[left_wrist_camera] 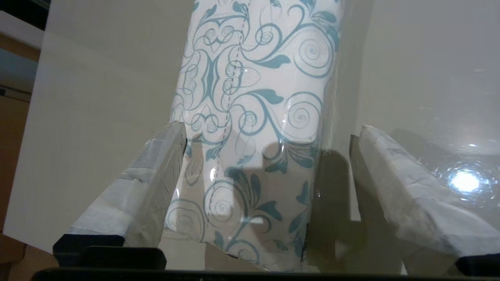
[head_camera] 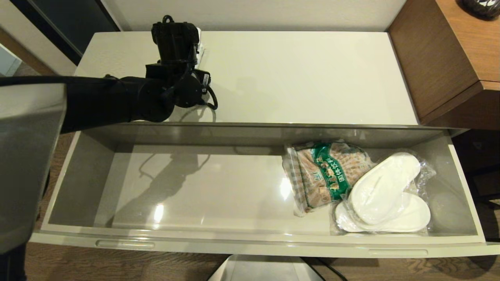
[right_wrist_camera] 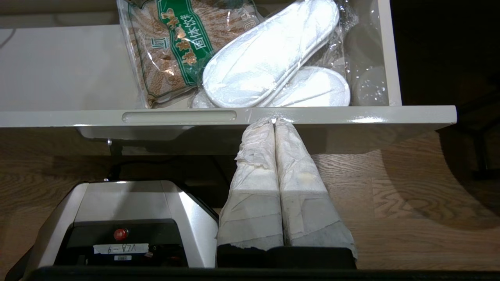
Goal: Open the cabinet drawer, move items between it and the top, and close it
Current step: Pick up the tissue on the table
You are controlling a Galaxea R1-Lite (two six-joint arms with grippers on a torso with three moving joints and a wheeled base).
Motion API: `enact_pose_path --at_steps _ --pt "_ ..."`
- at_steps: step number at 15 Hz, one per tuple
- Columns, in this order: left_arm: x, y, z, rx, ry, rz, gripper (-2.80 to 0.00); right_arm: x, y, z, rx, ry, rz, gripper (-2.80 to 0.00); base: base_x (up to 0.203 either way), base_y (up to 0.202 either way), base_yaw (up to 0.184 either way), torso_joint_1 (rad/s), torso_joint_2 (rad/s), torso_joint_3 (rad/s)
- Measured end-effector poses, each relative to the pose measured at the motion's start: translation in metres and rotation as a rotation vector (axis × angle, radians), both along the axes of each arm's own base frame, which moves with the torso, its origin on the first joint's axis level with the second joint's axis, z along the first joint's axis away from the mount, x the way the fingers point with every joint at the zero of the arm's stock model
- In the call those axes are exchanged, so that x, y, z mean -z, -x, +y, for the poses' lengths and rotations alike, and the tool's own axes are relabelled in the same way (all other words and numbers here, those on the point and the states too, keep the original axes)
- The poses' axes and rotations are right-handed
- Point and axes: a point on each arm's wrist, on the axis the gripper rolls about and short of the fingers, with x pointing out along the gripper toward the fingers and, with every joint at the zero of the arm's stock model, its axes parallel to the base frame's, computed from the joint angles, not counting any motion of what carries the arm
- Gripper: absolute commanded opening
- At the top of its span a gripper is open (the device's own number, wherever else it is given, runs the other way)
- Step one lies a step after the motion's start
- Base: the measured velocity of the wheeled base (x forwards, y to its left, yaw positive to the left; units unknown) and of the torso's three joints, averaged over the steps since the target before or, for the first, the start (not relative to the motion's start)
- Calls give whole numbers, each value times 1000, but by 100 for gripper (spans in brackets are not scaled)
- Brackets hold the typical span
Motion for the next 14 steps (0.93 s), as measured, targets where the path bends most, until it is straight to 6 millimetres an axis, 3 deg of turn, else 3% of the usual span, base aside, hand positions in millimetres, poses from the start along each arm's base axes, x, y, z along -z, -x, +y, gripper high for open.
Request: enact_pose_path --at_steps 7,8,14 --pt "17 -16 10 -64 -55 47 0 0 0 0 0 0 0 -280 0 0 0 0 0 0" --pt "19 -18 12 -81 -55 49 -280 0 0 0 -1 0 0 -280 0 0 0 0 0 0" --pt "29 -22 16 -98 -73 82 -280 0 0 0 -1 0 0 -280 0 0 0 0 0 0"
